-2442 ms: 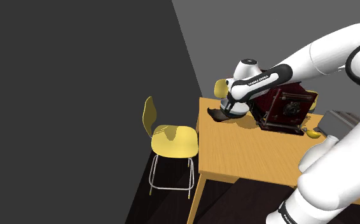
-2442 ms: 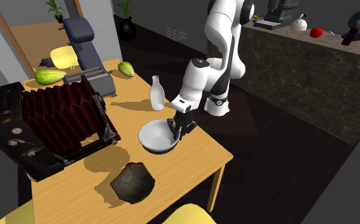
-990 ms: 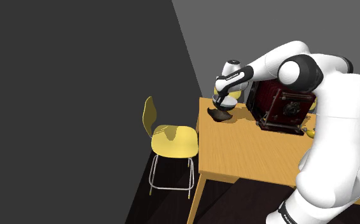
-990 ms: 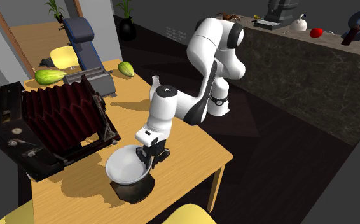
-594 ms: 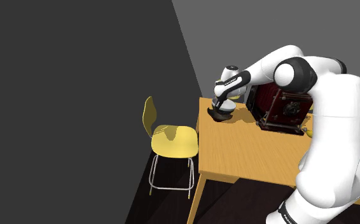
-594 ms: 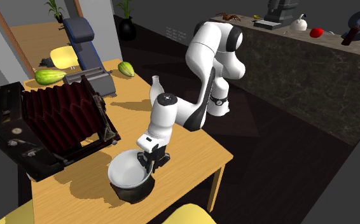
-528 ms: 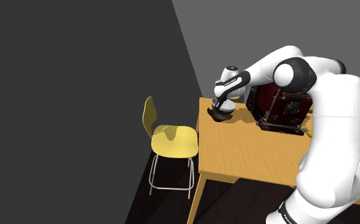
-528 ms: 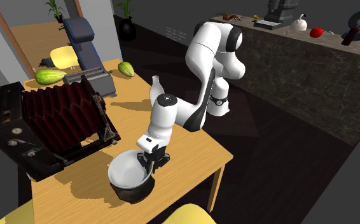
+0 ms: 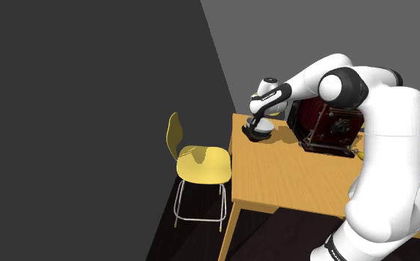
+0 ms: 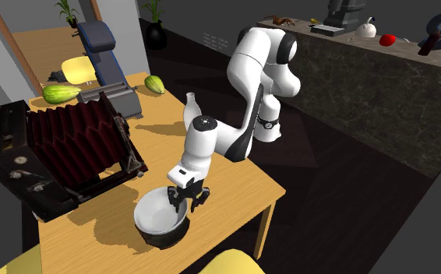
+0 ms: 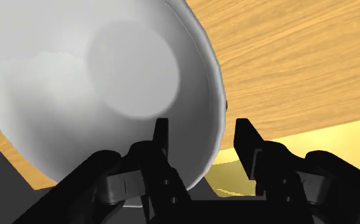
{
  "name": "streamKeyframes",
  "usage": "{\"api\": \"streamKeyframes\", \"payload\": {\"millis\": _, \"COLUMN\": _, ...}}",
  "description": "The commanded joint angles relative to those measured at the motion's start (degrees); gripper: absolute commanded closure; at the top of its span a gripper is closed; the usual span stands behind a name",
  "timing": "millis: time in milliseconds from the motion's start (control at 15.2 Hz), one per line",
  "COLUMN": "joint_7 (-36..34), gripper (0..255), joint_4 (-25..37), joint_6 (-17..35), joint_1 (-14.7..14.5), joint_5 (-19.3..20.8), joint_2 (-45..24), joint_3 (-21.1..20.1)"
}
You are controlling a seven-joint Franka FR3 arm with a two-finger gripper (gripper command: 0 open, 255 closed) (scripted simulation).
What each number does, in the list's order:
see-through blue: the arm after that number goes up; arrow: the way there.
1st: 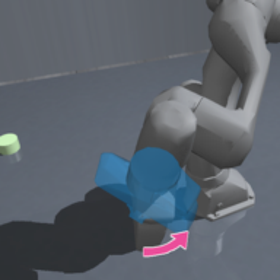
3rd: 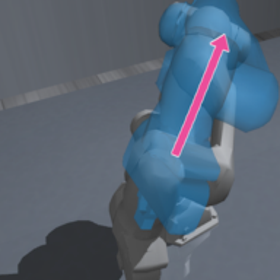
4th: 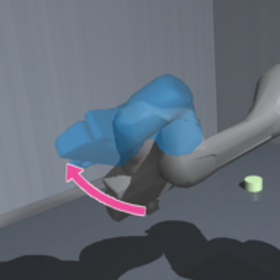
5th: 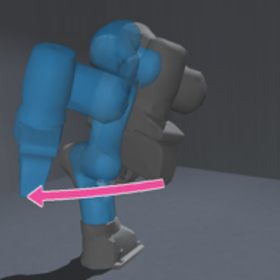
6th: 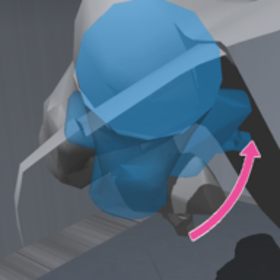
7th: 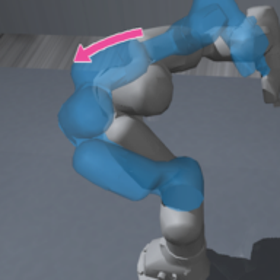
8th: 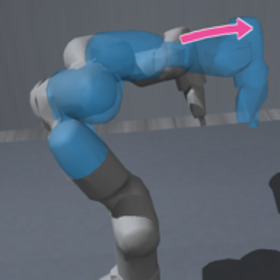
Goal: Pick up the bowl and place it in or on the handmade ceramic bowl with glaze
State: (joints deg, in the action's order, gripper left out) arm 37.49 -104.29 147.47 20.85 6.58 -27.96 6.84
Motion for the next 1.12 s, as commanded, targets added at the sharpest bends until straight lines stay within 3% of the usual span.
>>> {"api": "streamKeyframes", "payload": {"millis": 0, "joint_7": 0.0, "gripper": 0, "joint_4": 0.01, "joint_6": 0.01, "joint_1": 0.0, "joint_5": 0.0, "joint_2": 0.0, "joint_3": 0.0}}
{"api": "streamKeyframes", "payload": {"millis": 264, "joint_7": 0.01, "gripper": 0, "joint_4": 0.01, "joint_6": 0.01, "joint_1": 0.0, "joint_5": 0.0, "joint_2": 0.02, "joint_3": 0.0}}
{"api": "streamKeyframes", "payload": {"millis": 528, "joint_7": -0.29, "gripper": 0, "joint_4": -1.85, "joint_6": -4.32, "joint_1": -0.83, "joint_5": 0.46, "joint_2": 6.16, "joint_3": 0.16}}
{"api": "streamKeyframes", "payload": {"millis": 1056, "joint_7": -0.29, "gripper": 0, "joint_4": -1.85, "joint_6": -4.32, "joint_1": -0.83, "joint_5": 0.47, "joint_2": 6.16, "joint_3": 0.16}}
